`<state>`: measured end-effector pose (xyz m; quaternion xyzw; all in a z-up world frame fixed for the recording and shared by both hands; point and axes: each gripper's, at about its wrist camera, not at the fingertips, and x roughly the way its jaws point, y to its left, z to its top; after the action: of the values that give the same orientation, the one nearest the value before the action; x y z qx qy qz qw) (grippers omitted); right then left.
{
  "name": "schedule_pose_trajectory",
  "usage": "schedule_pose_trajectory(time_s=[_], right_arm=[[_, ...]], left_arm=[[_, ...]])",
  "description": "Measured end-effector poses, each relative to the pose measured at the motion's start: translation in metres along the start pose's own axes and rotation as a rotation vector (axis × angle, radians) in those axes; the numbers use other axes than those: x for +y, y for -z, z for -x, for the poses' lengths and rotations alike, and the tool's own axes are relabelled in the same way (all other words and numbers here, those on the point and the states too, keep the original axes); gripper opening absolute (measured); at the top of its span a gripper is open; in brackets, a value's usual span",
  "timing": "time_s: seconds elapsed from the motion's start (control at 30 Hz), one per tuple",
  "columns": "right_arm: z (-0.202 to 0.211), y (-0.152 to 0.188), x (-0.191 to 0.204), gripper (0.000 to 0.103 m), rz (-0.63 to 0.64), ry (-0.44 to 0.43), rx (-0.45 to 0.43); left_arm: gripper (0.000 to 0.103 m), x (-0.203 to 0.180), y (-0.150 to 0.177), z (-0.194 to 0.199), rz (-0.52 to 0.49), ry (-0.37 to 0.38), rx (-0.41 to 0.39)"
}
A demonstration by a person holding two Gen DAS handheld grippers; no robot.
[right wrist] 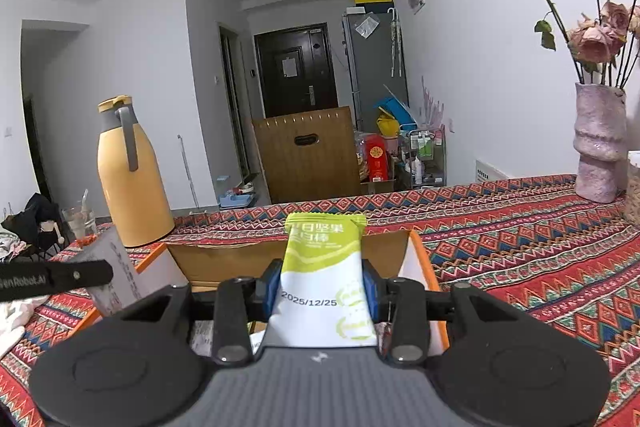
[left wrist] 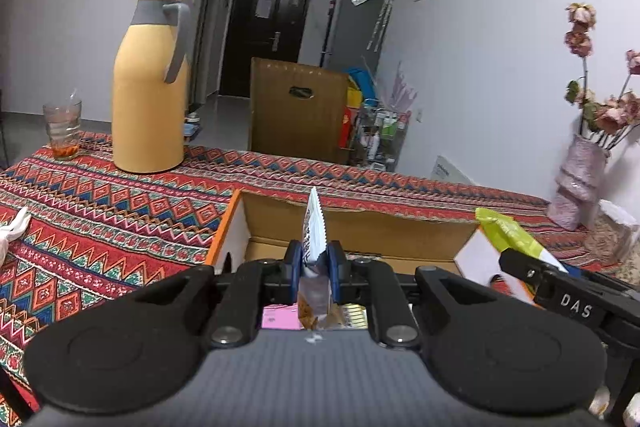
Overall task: Organize snacks
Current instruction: 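Carry the white packet and bar packet over the orange box, then lower both packets into the box and open both tools, then withdraw both tools from the box back over the snack pile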
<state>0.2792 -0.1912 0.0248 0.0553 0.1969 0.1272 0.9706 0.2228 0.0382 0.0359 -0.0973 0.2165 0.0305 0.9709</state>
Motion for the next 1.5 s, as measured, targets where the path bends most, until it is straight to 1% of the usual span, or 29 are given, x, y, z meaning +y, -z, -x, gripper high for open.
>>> schedule_pose_trajectory(time_s=[0.13,0.27,0.37,0.4,0.43,0.47,0.5,0.53,0.57,0.6,0.63,0.67,1.0,1.5], right_arm=[[-0.012,0.01,0.001,0.038,0.013,0.004,0.029],[-0.016,0.015,0.003,0.039,0.026,0.007,0.047],[-0.016,0.017,0.002,0.041,0.025,0.004,0.059],[-0.015,0.017,0.001,0.041,0.022,0.004,0.055],[-0.013,0.017,0.001,0.05,0.018,0.001,0.051],[-0.011,0.016,-0.001,0.057,0.013,-0.002,0.046],[-0.007,0.016,-0.002,0.07,0.008,-0.004,0.035],[-0.004,0.015,-0.002,0.079,0.005,-0.004,0.02],[-0.001,0.015,-0.003,0.082,0.003,-0.005,0.008],[0.002,0.014,-0.003,0.089,0.001,-0.006,-0.001],[0.003,0.014,-0.004,0.098,-0.002,-0.005,-0.007],[0.004,0.014,-0.004,0.103,-0.004,-0.004,-0.01],[0.003,0.015,-0.005,0.103,-0.01,0.006,-0.004],[0.007,0.016,-0.006,0.103,-0.019,0.021,-0.018]], left_arm=[[0.015,0.006,0.006,-0.012,0.008,-0.006,0.025],[0.015,0.01,0.01,-0.015,0.011,0.004,0.038],[0.017,0.012,0.012,-0.015,0.021,0.007,0.043],[0.021,0.013,0.013,-0.015,0.023,0.014,0.046],[0.026,0.014,0.013,-0.014,0.026,0.02,0.048],[0.043,0.013,0.014,-0.014,0.028,0.019,0.048],[0.064,0.012,0.014,-0.011,0.024,0.006,0.037],[0.075,0.011,0.014,-0.009,0.019,-0.009,0.025],[0.09,0.009,0.015,-0.006,0.016,-0.025,0.009],[0.099,0.008,0.015,-0.004,0.015,-0.034,-0.006],[0.103,0.008,0.014,-0.002,0.018,-0.039,-0.014],[0.103,0.008,0.014,-0.001,0.024,-0.042,-0.019],[0.103,0.008,0.017,0.002,0.025,-0.062,-0.007],[0.103,0.007,0.018,0.003,0.024,-0.062,-0.007]])
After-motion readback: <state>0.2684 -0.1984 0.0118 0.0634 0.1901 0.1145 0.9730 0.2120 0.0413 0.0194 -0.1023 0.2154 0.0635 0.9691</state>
